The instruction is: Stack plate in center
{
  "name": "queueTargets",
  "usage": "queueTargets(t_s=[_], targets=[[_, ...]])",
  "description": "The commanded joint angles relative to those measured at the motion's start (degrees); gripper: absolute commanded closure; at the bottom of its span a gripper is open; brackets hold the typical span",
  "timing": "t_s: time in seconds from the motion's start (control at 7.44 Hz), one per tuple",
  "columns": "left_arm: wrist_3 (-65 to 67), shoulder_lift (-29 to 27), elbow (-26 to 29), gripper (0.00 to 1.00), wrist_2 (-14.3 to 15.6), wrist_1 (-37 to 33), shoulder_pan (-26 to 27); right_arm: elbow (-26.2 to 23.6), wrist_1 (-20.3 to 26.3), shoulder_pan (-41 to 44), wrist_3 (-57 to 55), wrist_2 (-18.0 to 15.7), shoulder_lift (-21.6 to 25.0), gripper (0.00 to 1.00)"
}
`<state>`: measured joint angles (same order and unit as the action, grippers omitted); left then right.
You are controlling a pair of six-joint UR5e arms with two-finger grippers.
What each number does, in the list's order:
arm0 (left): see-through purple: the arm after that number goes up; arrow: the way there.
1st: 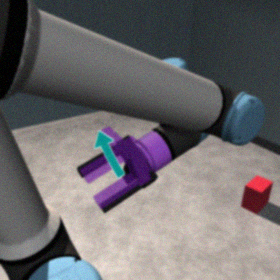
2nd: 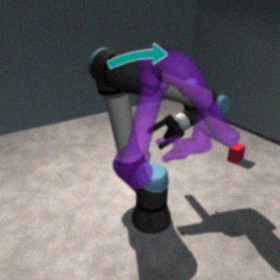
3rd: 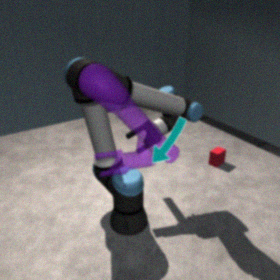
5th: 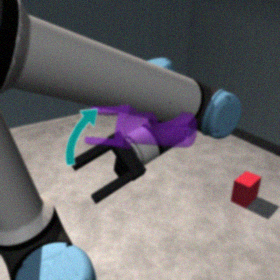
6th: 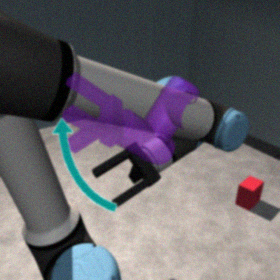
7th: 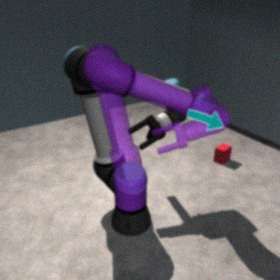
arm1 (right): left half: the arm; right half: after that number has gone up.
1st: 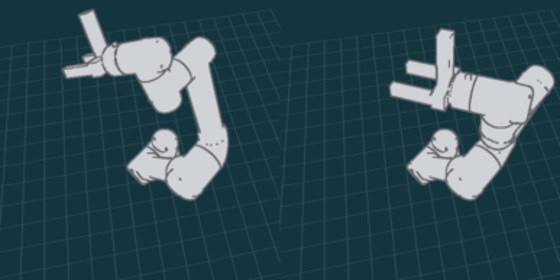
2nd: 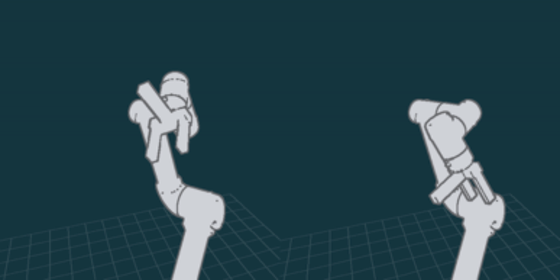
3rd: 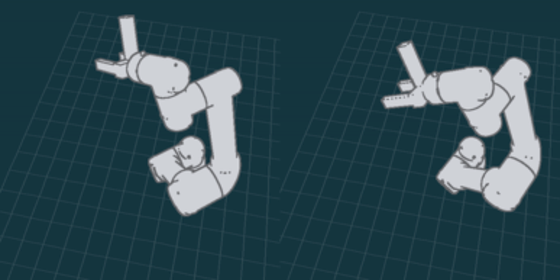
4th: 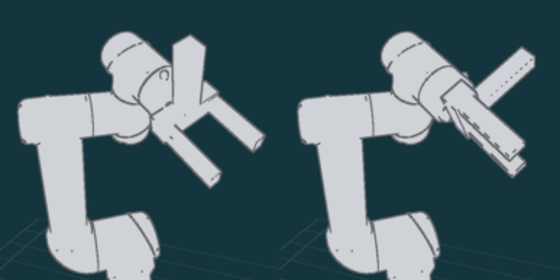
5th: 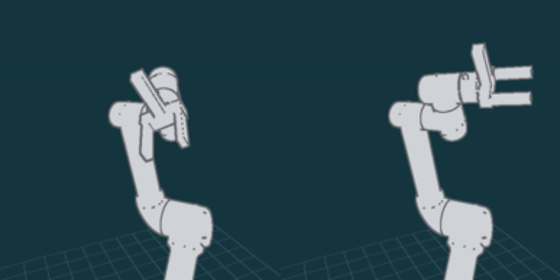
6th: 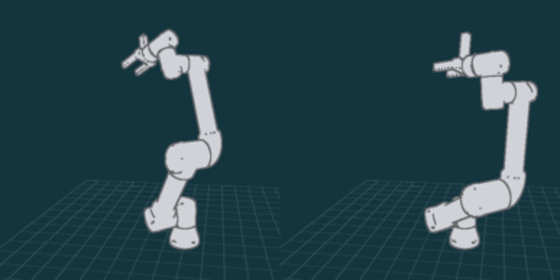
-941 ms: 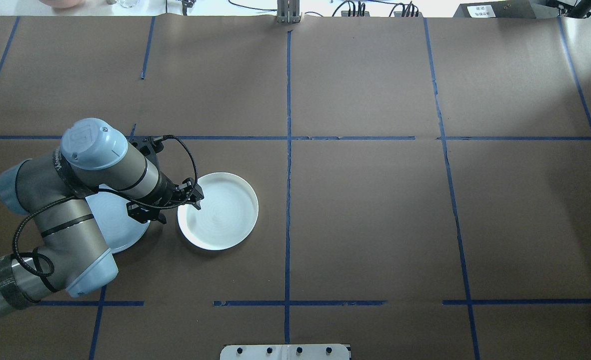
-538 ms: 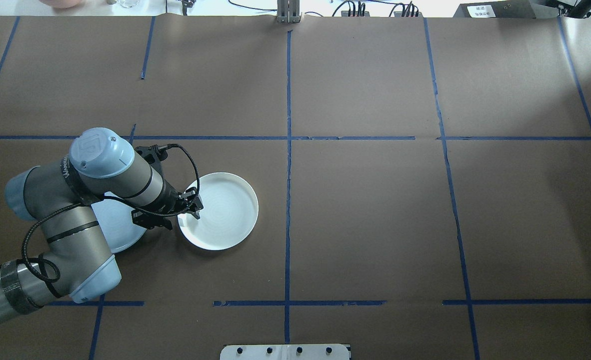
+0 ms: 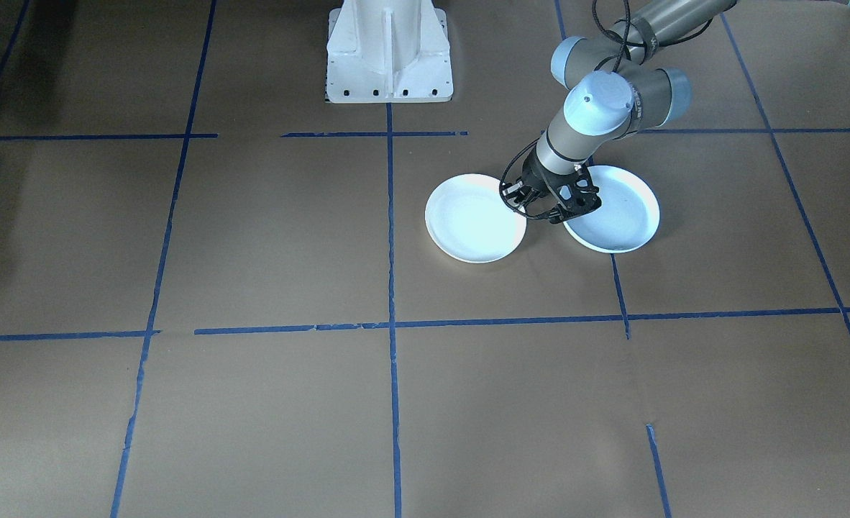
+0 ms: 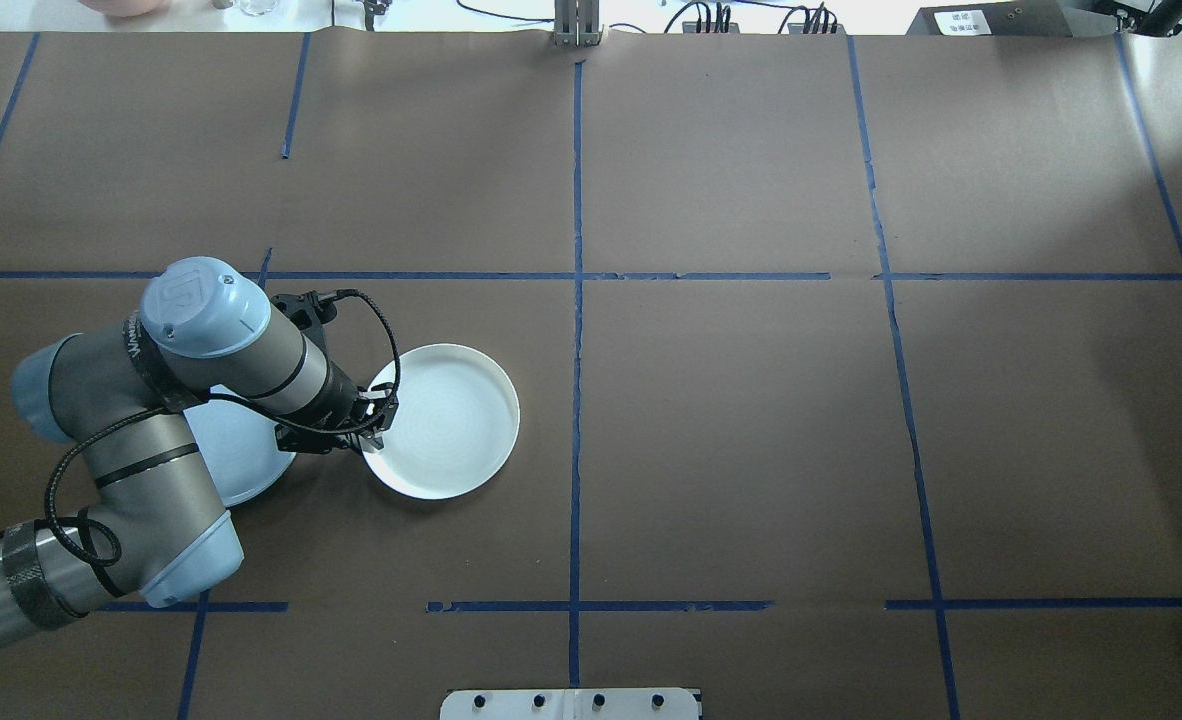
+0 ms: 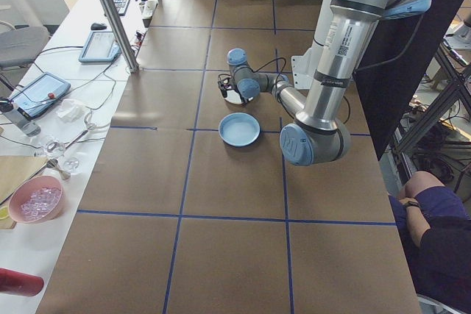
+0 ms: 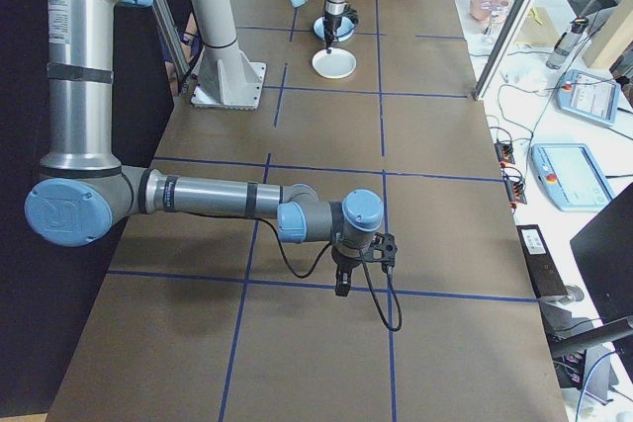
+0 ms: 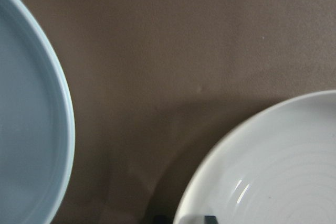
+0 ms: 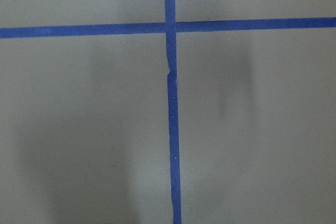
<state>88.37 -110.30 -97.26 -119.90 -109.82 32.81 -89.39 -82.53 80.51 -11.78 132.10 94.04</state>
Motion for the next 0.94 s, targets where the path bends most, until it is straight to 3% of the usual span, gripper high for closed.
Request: queueTargets(t_s=[0.0,0.27,0.4,0.54,0.81], targets=[[-0.13,0.26,-1.69,1.00,-0.42,0.13,0.59,0.00,0.00,0.00,0.00,0.00,0.00,0.00],[-0.66,5.85,-12.55,1.00,-1.91,1.01,2.87,0.00,0.00,0.00,0.00,0.00,0.00,0.00],[-3.27,7.89,-15.04,1.00,-3.83,1.09,5.40,0.00,0.00,0.00,0.00,0.00,0.00,0.00],[-7.91,11.04,-16.11,1.00,-5.51,1.10,7.95,0.00,0.00,0.00,0.00,0.00,0.00,0.00],[-18.36,18.42,-16.03,1.00,-5.61,0.31,12.44,0.00,0.00,0.00,0.00,0.00,0.00,0.00]])
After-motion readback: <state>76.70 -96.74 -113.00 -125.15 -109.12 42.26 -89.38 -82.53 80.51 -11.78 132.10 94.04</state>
